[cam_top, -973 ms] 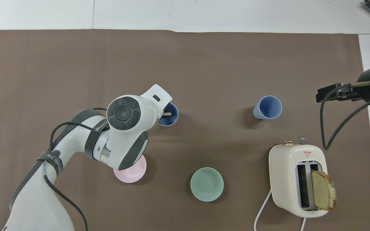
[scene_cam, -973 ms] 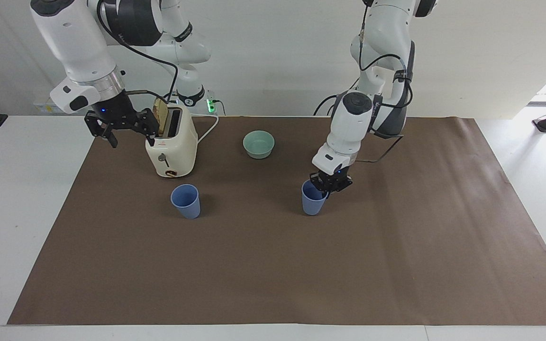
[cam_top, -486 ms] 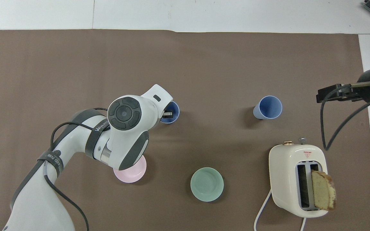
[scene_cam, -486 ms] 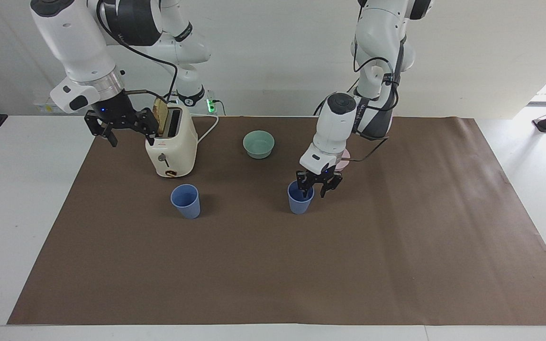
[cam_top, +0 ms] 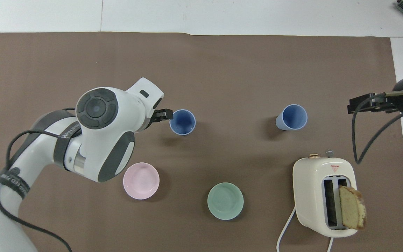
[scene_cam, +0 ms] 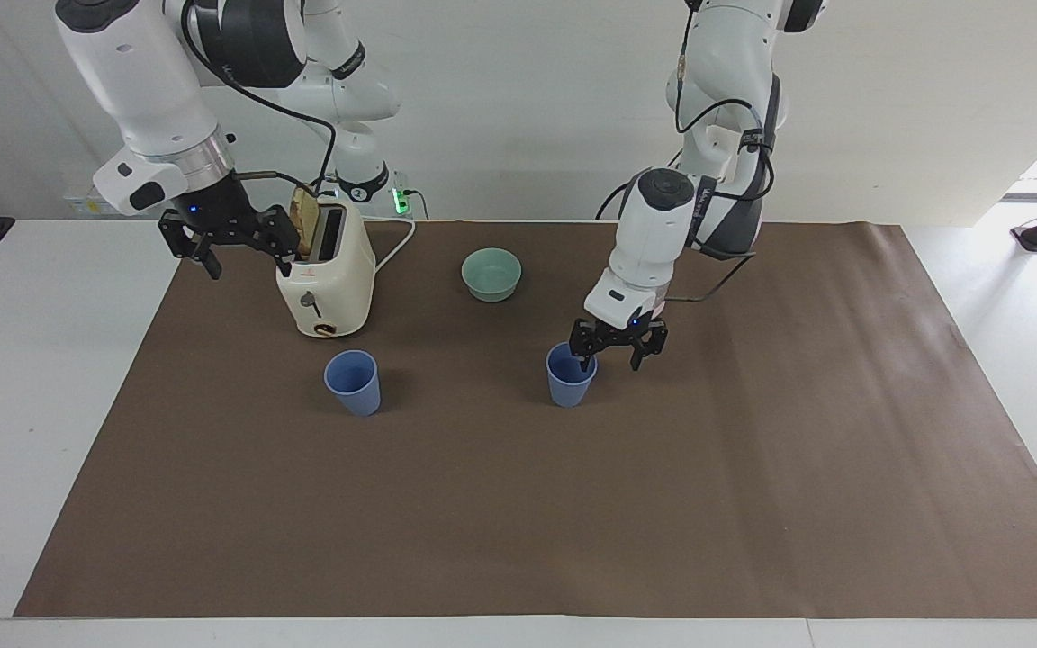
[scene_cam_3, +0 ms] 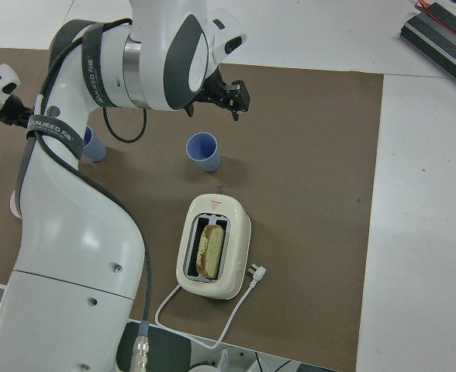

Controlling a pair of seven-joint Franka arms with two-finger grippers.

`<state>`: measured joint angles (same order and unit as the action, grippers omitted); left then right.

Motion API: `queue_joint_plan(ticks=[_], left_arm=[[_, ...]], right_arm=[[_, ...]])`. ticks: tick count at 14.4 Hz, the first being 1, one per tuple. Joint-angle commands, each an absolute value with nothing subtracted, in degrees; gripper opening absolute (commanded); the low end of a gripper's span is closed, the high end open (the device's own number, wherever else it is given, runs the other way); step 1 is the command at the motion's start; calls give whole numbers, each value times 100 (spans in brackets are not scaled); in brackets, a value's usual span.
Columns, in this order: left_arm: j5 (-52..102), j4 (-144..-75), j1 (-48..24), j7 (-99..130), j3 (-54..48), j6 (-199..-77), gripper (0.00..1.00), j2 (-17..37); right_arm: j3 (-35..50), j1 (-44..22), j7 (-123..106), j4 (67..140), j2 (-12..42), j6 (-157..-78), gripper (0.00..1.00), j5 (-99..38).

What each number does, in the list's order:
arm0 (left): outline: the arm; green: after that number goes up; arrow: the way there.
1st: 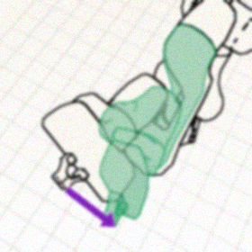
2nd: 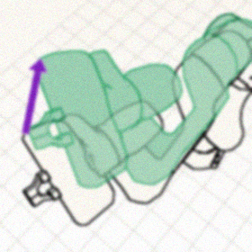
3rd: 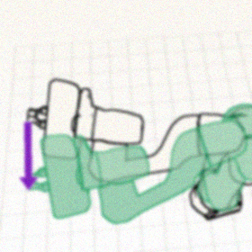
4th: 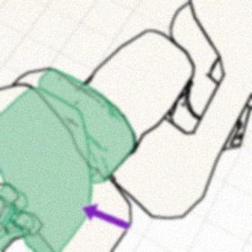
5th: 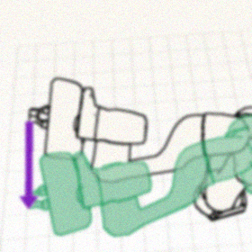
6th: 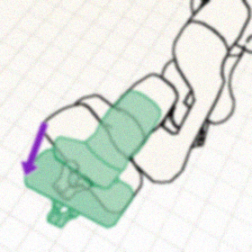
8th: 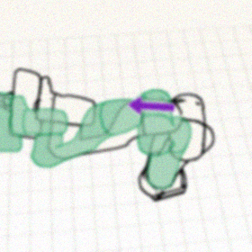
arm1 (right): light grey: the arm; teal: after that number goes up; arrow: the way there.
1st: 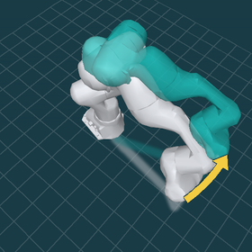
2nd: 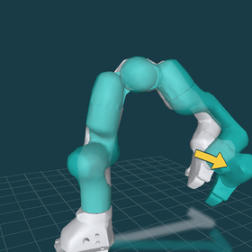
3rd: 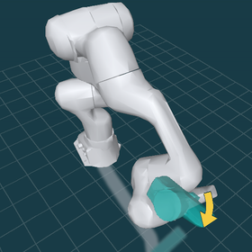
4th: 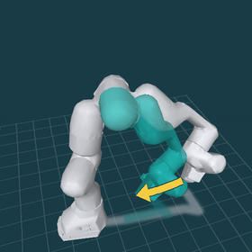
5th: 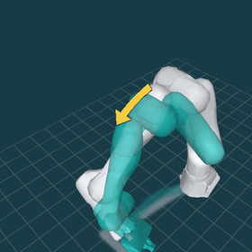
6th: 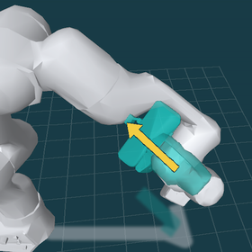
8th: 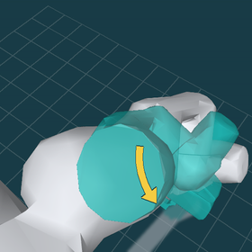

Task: Stack blue cups with both arms
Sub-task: 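Open the left gripper and withdraw while the right gripper reaches the other cup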

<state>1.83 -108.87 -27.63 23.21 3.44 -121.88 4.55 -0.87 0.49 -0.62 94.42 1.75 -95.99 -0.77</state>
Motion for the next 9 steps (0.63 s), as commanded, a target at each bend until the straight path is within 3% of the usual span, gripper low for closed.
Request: queue_joint_plan(ticks=[1,4,9], left_arm=[[123,-10803,-2296,1453,316,-11402,100,-43],[105,-10224,-1698,592,308,-10655,100,-18],[105,-9441,-907,-271,316,-9775,100,26]], right_arm=[[-79,88,-158,9956,79,-10070,100,-167],[-62,0,-185,10396,263,-10651,100,-167],[-53,-474,-123,10529,843,-11688,100,-167]])
